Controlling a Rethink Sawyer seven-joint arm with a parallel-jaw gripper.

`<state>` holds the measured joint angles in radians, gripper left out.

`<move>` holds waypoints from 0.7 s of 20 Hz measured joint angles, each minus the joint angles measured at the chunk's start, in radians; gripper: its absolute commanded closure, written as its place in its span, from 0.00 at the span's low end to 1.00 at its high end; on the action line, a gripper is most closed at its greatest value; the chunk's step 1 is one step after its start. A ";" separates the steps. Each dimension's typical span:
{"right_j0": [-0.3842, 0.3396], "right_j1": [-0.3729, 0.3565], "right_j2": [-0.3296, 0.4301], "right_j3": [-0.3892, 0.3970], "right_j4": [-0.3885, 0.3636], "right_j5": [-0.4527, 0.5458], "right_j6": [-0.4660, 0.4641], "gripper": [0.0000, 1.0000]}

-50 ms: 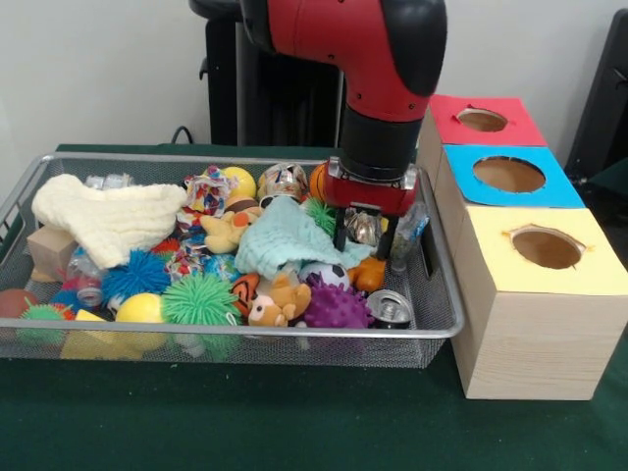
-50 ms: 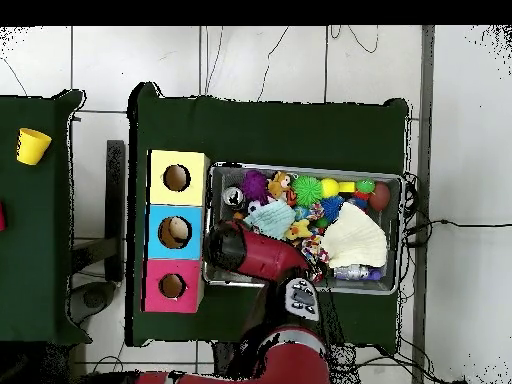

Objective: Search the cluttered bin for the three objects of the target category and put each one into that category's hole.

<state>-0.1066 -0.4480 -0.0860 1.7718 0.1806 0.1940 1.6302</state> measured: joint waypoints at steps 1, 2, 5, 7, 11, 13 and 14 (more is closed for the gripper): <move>-0.022 -0.010 0.021 0.010 -0.001 0.000 0.000 0.00; -0.048 -0.024 0.044 0.023 -0.002 0.001 0.000 0.00; -0.101 -0.064 0.095 0.051 -0.002 0.012 0.000 0.00; -0.118 -0.088 0.112 0.063 -0.003 0.024 0.000 0.00; -0.122 -0.149 0.130 0.069 -0.003 0.068 0.000 0.00; -0.119 -0.164 0.130 0.069 -0.006 0.077 0.000 0.00; -0.117 -0.176 0.130 0.069 -0.010 0.081 0.000 0.00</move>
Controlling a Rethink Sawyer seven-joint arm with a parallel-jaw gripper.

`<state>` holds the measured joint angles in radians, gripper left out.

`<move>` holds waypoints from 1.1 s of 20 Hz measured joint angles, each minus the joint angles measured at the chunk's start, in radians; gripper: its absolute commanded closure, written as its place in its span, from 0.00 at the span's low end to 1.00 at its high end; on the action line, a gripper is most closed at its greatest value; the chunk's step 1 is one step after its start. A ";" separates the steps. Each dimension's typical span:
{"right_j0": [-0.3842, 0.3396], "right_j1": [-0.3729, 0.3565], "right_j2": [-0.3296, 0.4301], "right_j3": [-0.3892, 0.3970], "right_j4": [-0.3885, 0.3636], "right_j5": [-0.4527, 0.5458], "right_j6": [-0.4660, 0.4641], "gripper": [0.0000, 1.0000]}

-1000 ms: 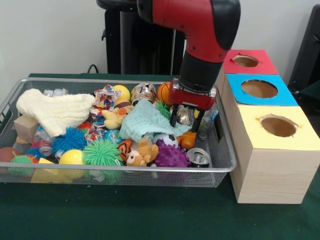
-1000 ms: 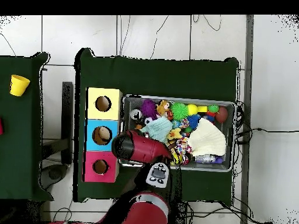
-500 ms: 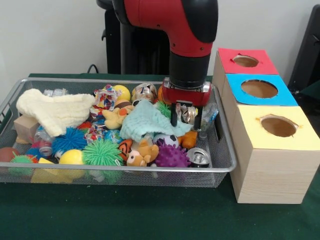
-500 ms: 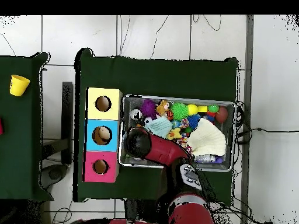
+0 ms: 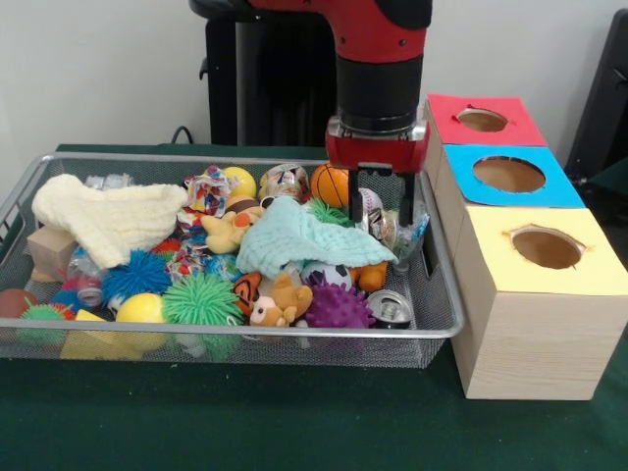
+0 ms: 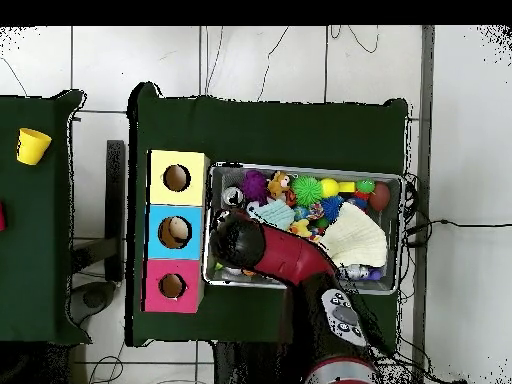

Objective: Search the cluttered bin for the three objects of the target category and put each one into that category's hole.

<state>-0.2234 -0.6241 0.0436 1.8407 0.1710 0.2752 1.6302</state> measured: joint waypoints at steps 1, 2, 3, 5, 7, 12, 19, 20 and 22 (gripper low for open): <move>0.003 -0.013 0.000 0.000 -0.005 0.003 0.000 0.00; 0.005 -0.019 0.000 0.000 -0.007 0.004 0.000 0.00; 0.009 -0.029 0.000 0.000 -0.012 0.004 0.000 0.00; 0.014 -0.042 0.000 -0.001 -0.020 0.004 0.000 0.00; 0.019 -0.045 0.000 -0.002 -0.026 0.003 0.000 0.00; 0.038 -0.016 -0.003 -0.013 -0.051 -0.030 0.000 0.00; 0.083 0.063 -0.015 -0.024 -0.083 -0.144 0.000 0.00; 0.099 0.086 -0.019 -0.025 -0.089 -0.177 0.000 0.00; 0.106 0.086 -0.027 -0.029 -0.093 -0.191 0.000 0.00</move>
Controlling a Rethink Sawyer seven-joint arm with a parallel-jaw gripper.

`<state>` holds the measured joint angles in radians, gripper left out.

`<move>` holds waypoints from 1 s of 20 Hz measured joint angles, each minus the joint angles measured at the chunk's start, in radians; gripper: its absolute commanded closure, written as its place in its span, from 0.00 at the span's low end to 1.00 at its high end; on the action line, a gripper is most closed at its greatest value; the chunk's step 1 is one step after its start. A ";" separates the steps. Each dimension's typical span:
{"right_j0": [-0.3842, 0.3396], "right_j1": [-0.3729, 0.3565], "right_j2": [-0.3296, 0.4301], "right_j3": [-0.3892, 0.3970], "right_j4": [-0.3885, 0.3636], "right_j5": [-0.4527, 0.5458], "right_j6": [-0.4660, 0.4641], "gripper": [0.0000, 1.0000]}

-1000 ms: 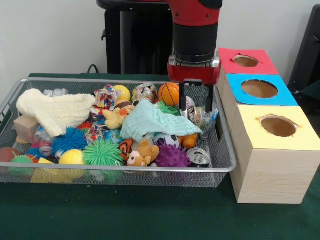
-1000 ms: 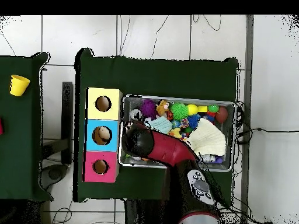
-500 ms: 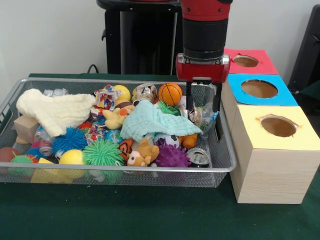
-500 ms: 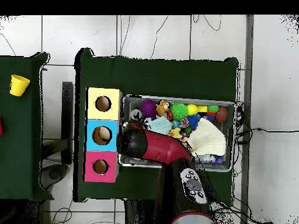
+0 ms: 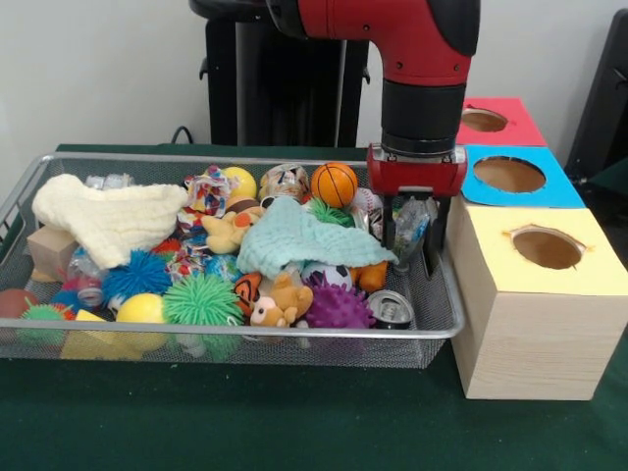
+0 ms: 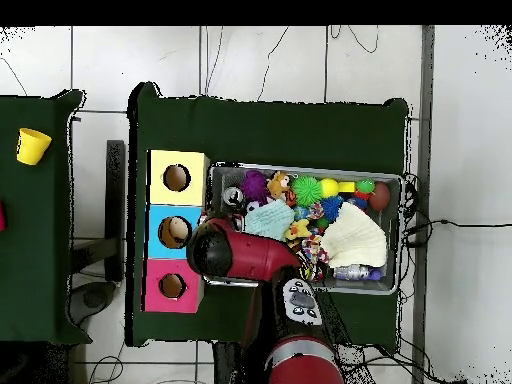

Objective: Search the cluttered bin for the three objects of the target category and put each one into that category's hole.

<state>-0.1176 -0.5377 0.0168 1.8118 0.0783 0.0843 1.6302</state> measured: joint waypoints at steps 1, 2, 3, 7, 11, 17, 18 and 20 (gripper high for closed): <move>0.002 0.001 -0.003 -0.001 0.000 -0.006 0.000 0.00; 0.010 0.005 -0.014 -0.005 0.000 -0.023 0.000 0.00; 0.013 0.007 -0.018 -0.007 0.001 -0.028 0.000 0.00; 0.029 0.030 -0.047 -0.016 0.000 -0.040 0.000 0.00; 0.046 0.064 -0.075 -0.021 0.000 -0.040 0.000 0.00; 0.062 0.108 -0.106 -0.024 0.001 -0.052 0.000 0.00; 0.062 0.108 -0.106 -0.024 0.001 -0.056 0.000 0.00; 0.059 0.109 -0.103 -0.024 0.001 -0.064 0.000 0.00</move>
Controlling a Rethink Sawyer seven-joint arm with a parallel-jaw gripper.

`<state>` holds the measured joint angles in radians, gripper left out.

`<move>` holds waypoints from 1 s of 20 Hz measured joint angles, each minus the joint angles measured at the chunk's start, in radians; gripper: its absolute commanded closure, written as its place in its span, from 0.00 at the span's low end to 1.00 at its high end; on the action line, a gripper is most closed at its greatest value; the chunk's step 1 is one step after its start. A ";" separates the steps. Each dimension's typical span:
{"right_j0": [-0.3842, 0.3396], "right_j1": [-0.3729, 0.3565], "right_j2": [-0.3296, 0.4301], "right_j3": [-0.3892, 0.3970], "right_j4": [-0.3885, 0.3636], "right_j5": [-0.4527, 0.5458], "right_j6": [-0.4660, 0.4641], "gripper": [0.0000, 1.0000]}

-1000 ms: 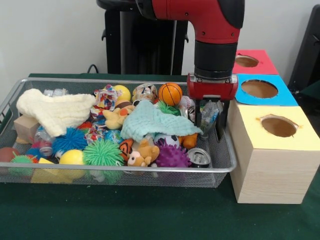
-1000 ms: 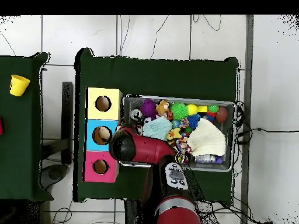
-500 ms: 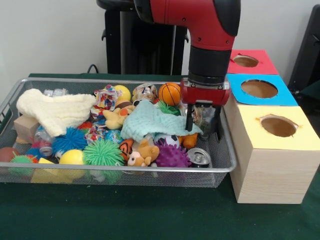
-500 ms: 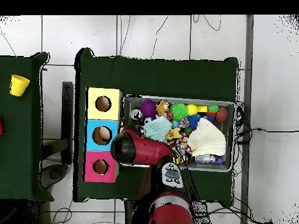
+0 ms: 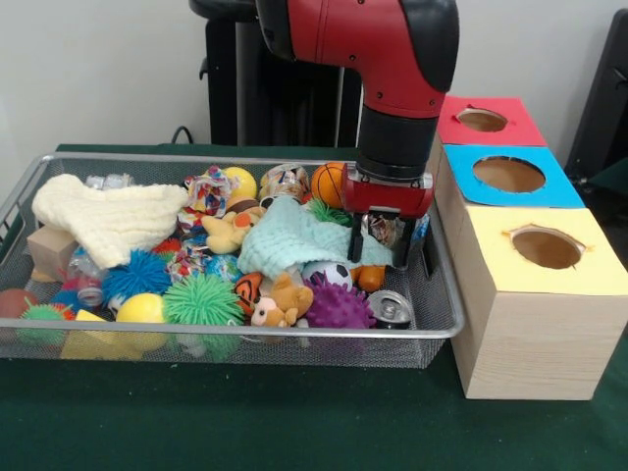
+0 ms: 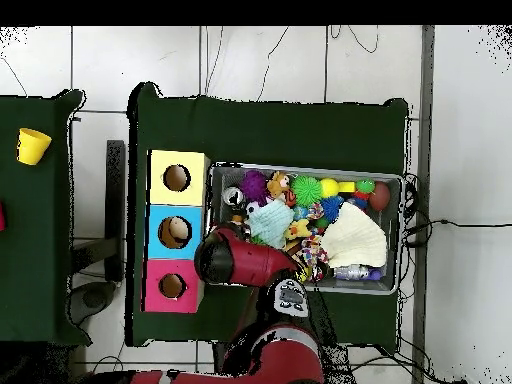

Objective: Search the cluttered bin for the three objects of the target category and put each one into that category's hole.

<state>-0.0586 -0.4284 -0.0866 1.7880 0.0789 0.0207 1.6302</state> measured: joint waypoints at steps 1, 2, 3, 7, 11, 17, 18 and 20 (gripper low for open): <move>-0.002 0.000 0.002 0.000 0.000 -0.001 0.000 0.00; -0.005 0.000 0.004 0.000 0.000 -0.002 0.000 0.00; -0.012 -0.001 0.009 0.000 0.000 -0.002 0.000 0.00; -0.034 -0.002 0.026 0.000 0.000 -0.003 0.000 0.00; -0.054 -0.005 0.040 0.001 0.000 -0.002 0.000 0.00; -0.077 -0.029 0.065 0.002 0.000 0.010 0.000 0.00; -0.078 -0.032 0.067 0.002 0.000 0.012 0.000 0.00; -0.083 -0.042 0.074 0.002 0.000 0.017 0.000 0.00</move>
<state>-0.1413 -0.4700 -0.0128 1.7899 0.0787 0.0382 1.6302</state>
